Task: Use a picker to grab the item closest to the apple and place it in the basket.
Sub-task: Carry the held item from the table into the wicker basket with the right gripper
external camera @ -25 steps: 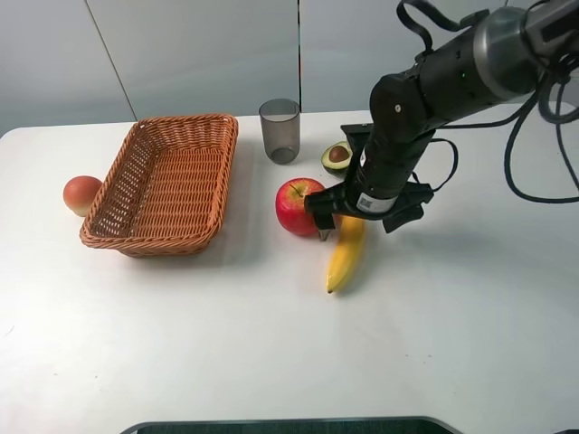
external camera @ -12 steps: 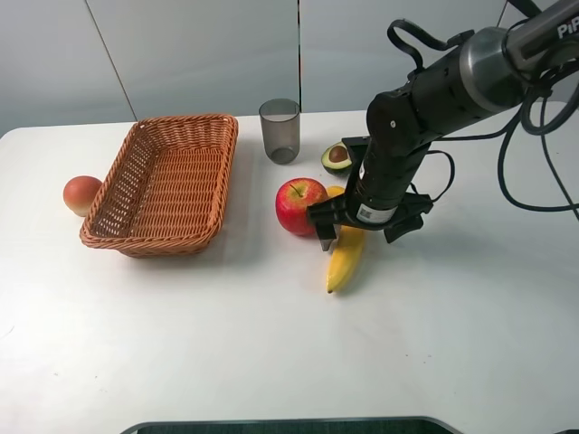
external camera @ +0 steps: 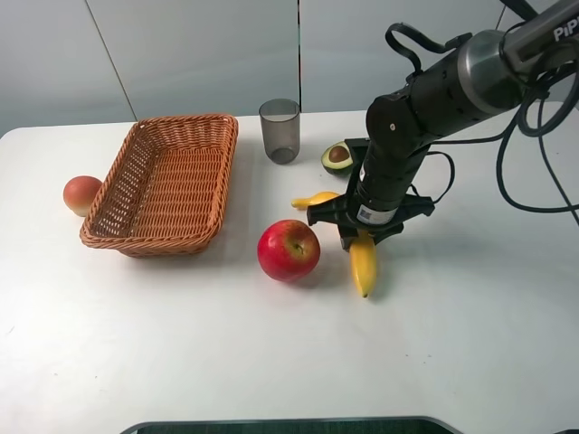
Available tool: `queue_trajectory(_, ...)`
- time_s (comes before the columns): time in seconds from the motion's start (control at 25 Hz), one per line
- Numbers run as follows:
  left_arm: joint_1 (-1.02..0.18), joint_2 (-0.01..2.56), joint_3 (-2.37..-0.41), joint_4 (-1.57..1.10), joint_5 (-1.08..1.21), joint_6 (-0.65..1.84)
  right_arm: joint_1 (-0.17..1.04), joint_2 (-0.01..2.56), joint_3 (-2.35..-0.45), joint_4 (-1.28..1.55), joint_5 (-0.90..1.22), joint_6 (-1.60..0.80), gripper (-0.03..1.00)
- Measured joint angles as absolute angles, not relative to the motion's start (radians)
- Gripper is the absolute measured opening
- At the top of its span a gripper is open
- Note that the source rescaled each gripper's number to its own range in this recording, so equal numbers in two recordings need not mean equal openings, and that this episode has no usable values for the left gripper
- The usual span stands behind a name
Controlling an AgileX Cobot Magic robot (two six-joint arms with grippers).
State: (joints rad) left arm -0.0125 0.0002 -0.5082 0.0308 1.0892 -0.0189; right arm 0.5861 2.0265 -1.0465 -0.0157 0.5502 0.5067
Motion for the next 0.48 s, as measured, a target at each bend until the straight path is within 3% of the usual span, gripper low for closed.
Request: queue_trajectory(0.48, -0.012, 0.0, -0.508, 0.031, 1.089, -0.019, 0.586, 2.026, -1.047, -0.016, 0.55, 0.518, 0.0)
